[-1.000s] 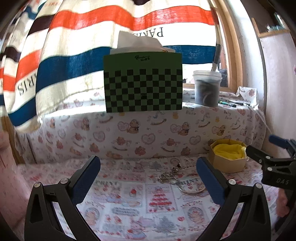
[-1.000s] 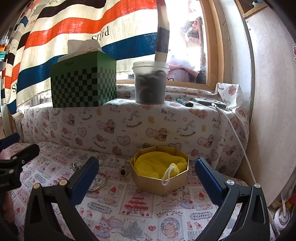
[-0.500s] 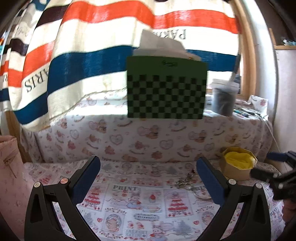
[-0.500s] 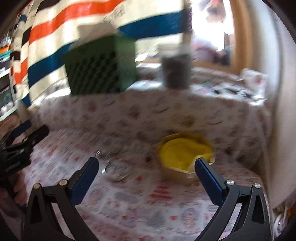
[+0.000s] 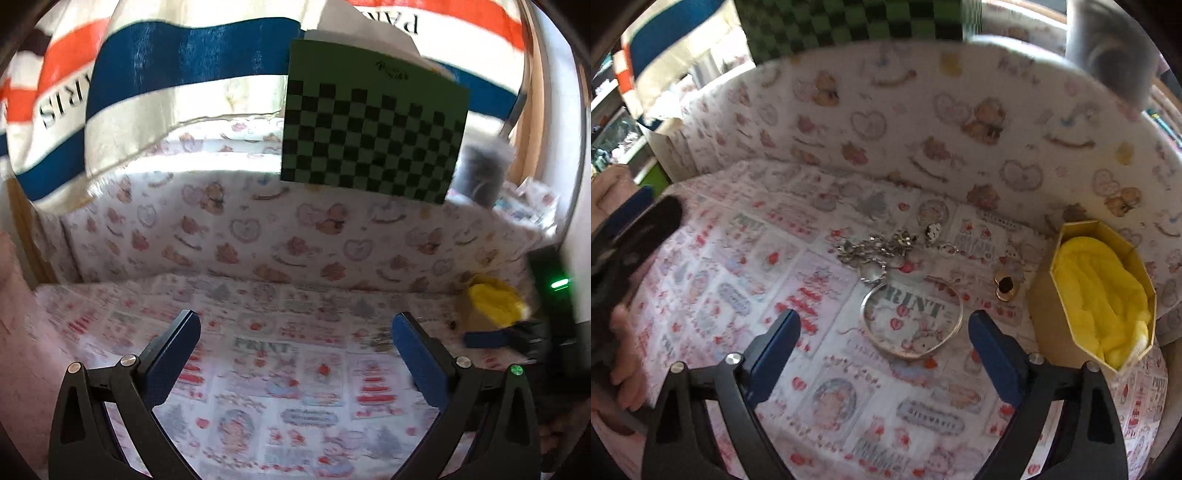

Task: Organize jewelry
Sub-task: 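Reach the right tool to the silver bangle and grasp it, then carry the bangle over the yellow-lined box with the right tool while the left tool grasps a silver charm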

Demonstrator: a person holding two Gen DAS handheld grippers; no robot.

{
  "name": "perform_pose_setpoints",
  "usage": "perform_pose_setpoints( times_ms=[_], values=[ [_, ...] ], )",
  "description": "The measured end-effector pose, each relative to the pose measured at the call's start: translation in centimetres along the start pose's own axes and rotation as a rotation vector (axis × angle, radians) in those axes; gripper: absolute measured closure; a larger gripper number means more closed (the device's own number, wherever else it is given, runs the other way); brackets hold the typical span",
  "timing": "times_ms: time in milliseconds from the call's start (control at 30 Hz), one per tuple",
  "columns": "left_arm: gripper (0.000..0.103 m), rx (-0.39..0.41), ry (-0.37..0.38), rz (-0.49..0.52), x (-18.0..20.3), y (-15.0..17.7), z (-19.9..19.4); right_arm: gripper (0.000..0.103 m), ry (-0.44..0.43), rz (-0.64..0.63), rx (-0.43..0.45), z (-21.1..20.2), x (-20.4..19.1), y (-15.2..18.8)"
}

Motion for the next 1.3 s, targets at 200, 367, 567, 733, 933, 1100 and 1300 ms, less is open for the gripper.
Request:
perform_pose_setpoints(
  times_ms=[200,367,567,733,933,1100,1300],
  values=[
    [0.0,-0.001,-0.01,-0.017,-0.3,-0.2,-0.1,0.017,0.051,-0.038,-0.045,2.3,0.3,-0.6],
    [0.0,-0.021,-0.023,-0.011,-0.3,0.2,0.4,0.036,0.074,-0.048,-0.042,2.6,0.3,-0.6],
    [0.0,-0.049,-0.06,-0.029,-0.7,0.9,1.3,0.036,0.073,-0.064,0.002,0.6,0.1,1.4],
    [0.001,-0.142,-0.034,0.099,1.1,2.4,3.9,0.036,0.027,-0.041,0.19,-4.8,0.1,2.0],
    [0.031,-0.212,0.027,0.186,4.2,2.5,5.1,0.036,0.02,0.031,0.445,-10.1,2.9,2.1],
    [0.046,-0.279,0.024,0.197,6.7,1.3,6.3,0.036,0.066,0.1,0.552,-11.2,7.3,1.8],
    [0.065,-0.396,0.038,0.111,7.9,1.0,8.8,0.036,0.097,0.219,0.628,-12.9,11.0,1.4]
  ],
)
Point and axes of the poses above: each gripper's, at about its wrist camera, not at the fingertips, and z roughly the way its jaws point, x to its right, y to its underside, the point moved 7 cm from there along z, roughly the way its jaws point, and after that the axes turned 5 degrees about z, right-handed, at the moved point
